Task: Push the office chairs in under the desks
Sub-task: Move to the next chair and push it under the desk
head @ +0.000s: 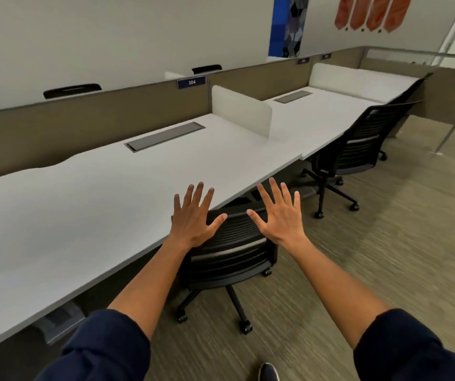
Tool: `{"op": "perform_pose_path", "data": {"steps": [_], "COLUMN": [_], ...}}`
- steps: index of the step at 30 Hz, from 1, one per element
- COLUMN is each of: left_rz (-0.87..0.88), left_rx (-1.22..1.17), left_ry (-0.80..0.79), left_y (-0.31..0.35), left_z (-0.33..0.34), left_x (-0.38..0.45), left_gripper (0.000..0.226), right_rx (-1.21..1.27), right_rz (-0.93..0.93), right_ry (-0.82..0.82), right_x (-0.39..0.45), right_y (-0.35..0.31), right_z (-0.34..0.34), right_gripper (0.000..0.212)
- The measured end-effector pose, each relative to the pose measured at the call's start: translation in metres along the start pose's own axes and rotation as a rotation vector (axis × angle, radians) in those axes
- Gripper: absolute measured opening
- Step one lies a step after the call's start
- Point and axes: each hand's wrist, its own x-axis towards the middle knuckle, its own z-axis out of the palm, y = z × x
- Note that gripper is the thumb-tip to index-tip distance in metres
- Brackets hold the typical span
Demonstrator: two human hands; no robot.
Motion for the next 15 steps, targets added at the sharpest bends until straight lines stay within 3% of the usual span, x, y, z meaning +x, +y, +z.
{"op": "perform_pose_path", "data": {"steps": [6, 8, 11, 15], "left_rz": [-0.164, -0.241, -0.322, -0.354], "left_rx": [-0.069, -0.114, -0.128, -0.051], "left_ry": [-0.262, -0.354, -0.393, -0.375], "left_y": [0.028, 0.027, 0.020, 0.025], "left_z": [0.013, 0.013, 0.008, 0.010], "left_x": [0.062, 0.071, 0.072, 0.059], "left_gripper": [0.087, 0.090, 0.112, 0.086], "right_rx": [0.003, 0.007, 0.013, 0.035], "right_rz": [-0.107, -0.164, -0.256, -0.278], "right_ry": [-0.115, -0.061, -0.008, 0.033], "right_x": [0.069, 0.081, 0.087, 0.080], "right_y": [0.070, 0.079, 0.079, 0.081], "right_z": [0.009, 0.015, 0.019, 0.024], "right_gripper": [0.111, 0.105, 0.091, 0.091]}}
